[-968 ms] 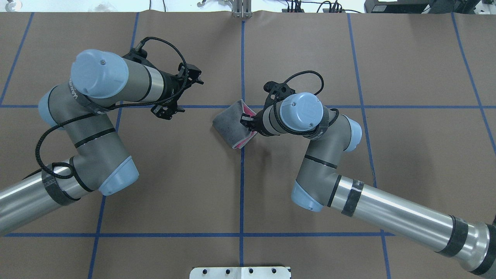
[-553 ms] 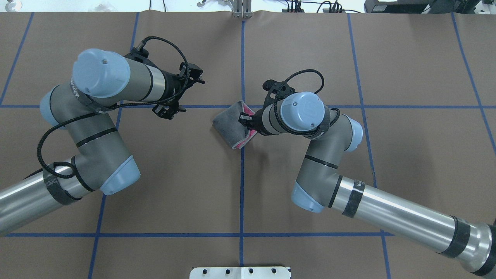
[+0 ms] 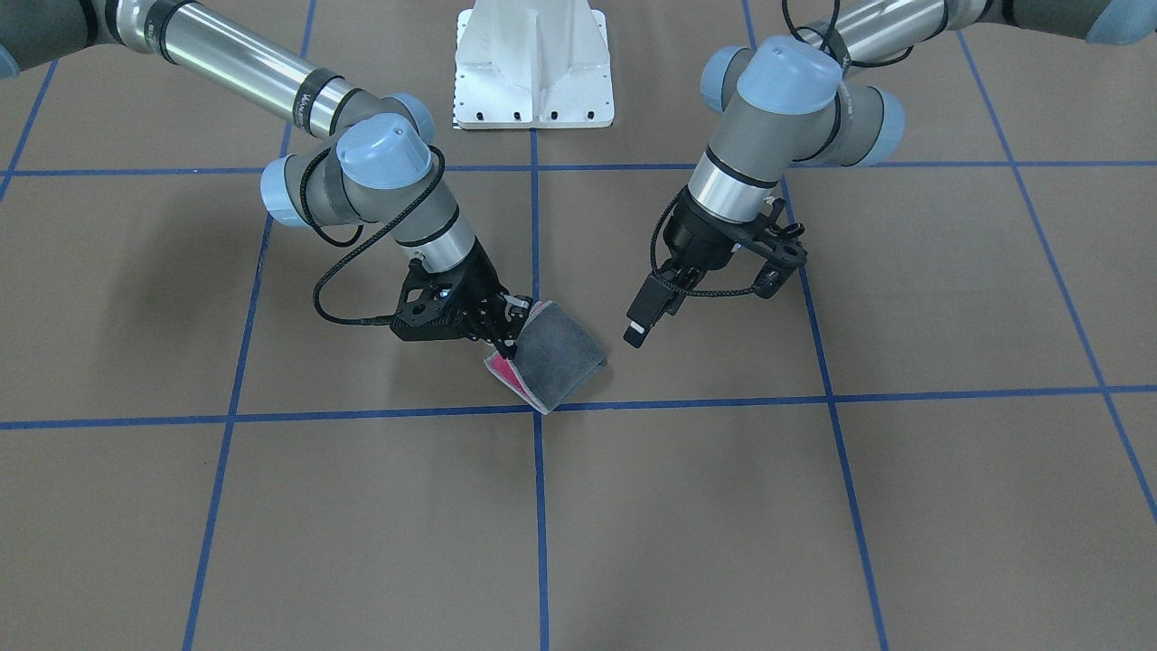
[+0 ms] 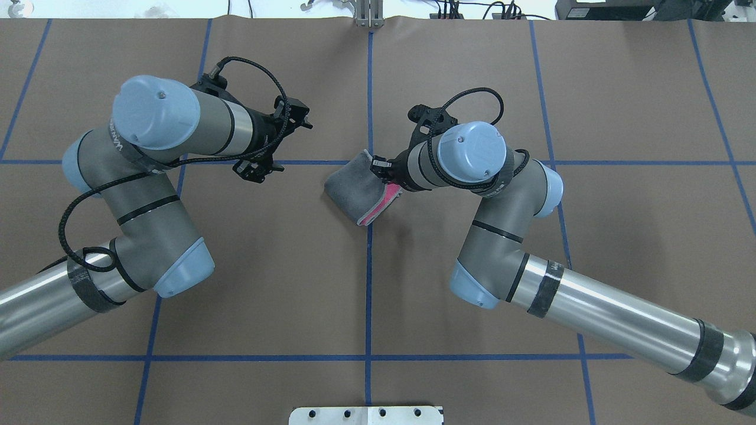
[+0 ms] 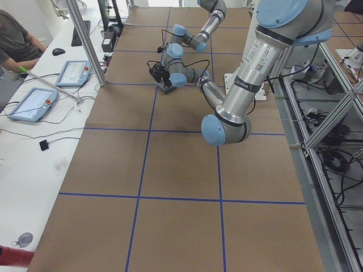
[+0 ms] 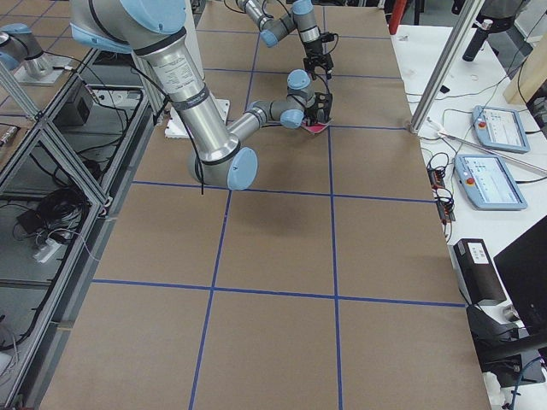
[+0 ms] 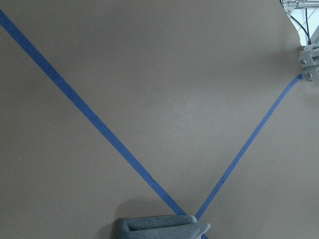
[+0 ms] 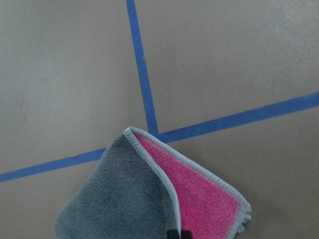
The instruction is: Fold towel twice with both arms
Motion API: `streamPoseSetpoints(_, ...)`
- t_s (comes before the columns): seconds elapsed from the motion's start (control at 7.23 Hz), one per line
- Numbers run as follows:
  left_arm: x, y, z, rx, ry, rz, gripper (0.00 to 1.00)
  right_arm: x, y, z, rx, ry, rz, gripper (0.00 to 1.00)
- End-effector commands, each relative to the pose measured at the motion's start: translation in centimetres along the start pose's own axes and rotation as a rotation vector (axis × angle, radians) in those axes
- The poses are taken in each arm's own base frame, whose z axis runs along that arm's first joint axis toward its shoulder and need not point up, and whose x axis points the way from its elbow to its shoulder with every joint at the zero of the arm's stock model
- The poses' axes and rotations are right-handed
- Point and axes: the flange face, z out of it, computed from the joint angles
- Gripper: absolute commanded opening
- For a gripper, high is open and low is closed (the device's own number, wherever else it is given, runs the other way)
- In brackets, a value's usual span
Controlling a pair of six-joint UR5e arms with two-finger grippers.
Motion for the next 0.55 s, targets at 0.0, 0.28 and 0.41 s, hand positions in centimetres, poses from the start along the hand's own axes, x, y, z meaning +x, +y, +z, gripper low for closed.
streamPoseSetpoints(0.0, 0.24, 0.15, -0.07, -0.002, 0.004, 0.001, 1.0, 0.55, -0.32, 0.12, 0.005, 0.009, -0.002, 0.0)
streamPoseSetpoints(0.28, 0.36, 0.24, -0.17, -0.003, 0.006, 0.001, 1.0, 1.19, -0.26, 0.54, 0.005, 0.021, -0.002, 0.12)
streamPoseSetpoints(0.41, 0.33, 0.2, -0.1, -0.002, 0.005, 0.001, 1.0, 1.19, -0.26, 0.54, 0.005, 0.021, 0.001, 0.65)
